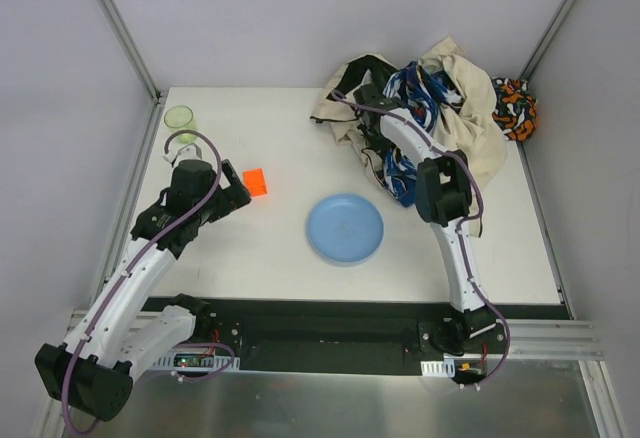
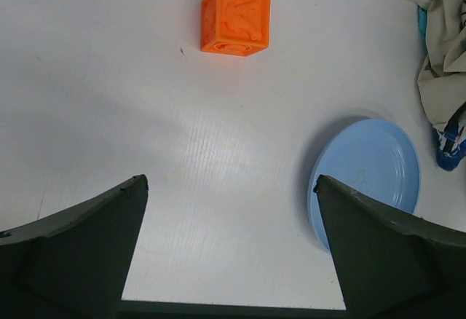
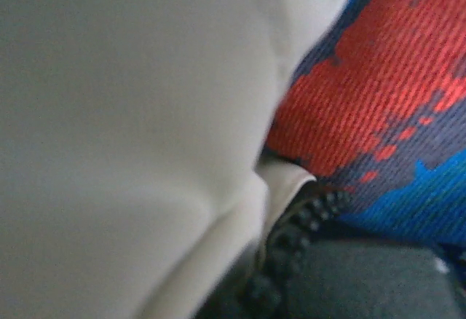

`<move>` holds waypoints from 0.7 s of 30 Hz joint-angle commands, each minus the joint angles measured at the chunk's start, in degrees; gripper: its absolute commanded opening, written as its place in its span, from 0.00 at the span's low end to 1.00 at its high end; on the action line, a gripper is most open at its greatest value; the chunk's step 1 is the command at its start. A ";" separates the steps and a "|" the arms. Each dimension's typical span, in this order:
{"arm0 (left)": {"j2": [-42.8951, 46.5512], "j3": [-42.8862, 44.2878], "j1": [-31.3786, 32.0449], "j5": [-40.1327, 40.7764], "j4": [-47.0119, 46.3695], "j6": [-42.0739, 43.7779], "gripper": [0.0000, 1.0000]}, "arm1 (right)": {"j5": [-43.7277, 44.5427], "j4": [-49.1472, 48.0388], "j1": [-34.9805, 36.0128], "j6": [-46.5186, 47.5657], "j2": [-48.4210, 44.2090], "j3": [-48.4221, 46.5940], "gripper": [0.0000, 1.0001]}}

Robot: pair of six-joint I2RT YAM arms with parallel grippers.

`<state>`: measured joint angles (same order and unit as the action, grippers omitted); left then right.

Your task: Pick out a specific cloth from the pile

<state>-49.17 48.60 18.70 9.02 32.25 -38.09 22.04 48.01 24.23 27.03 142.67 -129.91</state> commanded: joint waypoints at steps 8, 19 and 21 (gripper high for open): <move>-7.42 7.21 -0.07 2.68 -4.03 1.08 0.99 | -15.88 -2.55 4.25 -1.97 -23.82 12.04 0.00; -25.69 19.23 0.02 -7.68 -12.03 5.65 0.99 | -5.79 -9.42 -8.66 -7.41 -26.40 -1.12 0.00; -30.52 22.84 0.28 -11.36 -13.43 6.00 0.99 | -6.48 -9.43 -12.61 -11.54 -24.38 -4.03 0.00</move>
<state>-73.06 64.66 18.70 5.48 24.38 -34.74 11.75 43.83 18.96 22.35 117.40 -126.21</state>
